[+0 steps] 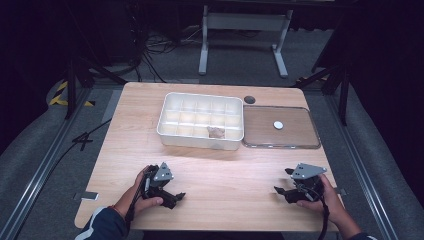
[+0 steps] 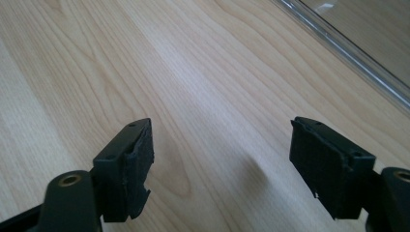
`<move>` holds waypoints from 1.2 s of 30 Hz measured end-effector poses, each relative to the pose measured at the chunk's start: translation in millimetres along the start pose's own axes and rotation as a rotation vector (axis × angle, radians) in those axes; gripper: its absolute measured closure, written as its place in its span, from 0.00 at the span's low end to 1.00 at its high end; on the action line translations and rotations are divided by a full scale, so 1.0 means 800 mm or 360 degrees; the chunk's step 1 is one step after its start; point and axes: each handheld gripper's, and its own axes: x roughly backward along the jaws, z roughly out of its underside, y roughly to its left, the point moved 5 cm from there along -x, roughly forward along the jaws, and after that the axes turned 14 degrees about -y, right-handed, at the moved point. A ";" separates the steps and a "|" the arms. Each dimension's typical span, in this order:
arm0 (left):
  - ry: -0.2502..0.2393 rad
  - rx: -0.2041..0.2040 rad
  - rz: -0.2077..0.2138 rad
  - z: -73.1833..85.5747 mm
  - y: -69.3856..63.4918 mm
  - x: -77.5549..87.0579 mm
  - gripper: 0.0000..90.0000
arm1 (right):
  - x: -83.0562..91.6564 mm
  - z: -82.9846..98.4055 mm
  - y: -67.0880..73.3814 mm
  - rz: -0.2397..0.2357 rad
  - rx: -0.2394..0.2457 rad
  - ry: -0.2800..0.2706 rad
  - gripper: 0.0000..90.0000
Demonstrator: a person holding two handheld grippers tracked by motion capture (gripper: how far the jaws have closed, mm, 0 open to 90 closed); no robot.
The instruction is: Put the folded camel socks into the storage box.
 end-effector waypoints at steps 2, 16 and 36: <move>0.0000 0.0001 0.0000 0.000 0.000 0.000 0.01 | 0.003 0.006 -0.002 0.0029 -0.0036 -0.0019 0.28; 0.0000 0.0001 0.0006 0.000 0.000 -0.001 0.00 | 0.020 0.041 -0.012 0.0086 -0.0303 -0.0097 0.20; 0.0001 -0.0009 0.0017 -0.001 0.000 -0.003 0.00 | 0.022 0.042 -0.012 0.0113 -0.0320 -0.0094 0.20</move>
